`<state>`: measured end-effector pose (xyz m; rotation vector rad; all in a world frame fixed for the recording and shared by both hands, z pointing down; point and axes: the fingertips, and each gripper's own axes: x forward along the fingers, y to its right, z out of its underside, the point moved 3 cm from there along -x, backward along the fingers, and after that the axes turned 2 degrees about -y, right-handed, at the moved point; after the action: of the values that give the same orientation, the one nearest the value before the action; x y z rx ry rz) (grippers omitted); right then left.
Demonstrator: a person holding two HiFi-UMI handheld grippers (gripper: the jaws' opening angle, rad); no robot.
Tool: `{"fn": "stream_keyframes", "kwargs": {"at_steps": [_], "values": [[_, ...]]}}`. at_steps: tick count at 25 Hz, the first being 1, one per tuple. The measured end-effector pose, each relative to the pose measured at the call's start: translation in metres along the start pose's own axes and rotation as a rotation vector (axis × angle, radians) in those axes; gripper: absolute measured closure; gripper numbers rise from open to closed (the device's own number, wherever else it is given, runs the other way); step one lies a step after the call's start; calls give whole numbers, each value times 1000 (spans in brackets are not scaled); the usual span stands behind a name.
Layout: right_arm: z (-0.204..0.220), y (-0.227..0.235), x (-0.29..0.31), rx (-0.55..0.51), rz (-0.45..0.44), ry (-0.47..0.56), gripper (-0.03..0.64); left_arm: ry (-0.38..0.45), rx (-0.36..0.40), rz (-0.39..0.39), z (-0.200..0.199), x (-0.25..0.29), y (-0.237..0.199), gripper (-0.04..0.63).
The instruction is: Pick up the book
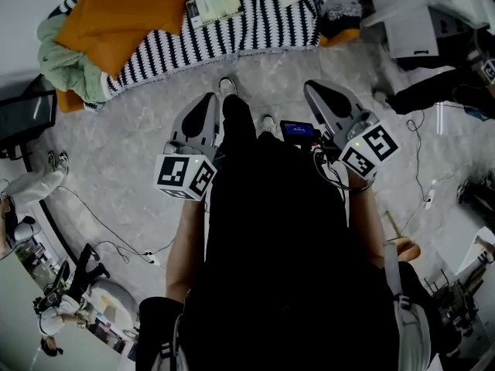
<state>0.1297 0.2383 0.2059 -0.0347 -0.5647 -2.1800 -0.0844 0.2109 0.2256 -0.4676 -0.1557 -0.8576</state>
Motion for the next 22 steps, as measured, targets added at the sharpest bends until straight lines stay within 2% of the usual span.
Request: {"fn": "stream_keyframes", "kwargs": {"at_steps": [7,14,22], "values": [[-29,23,42,-13,57,5,600,-11,7,71,-27,49,-33,581],[-59,35,101,2,91,17,600,-44,26,117,-62,83,-82,581],[-79,44,175,9,126,2,600,-86,9,163,-87,118,-147,581]]}}
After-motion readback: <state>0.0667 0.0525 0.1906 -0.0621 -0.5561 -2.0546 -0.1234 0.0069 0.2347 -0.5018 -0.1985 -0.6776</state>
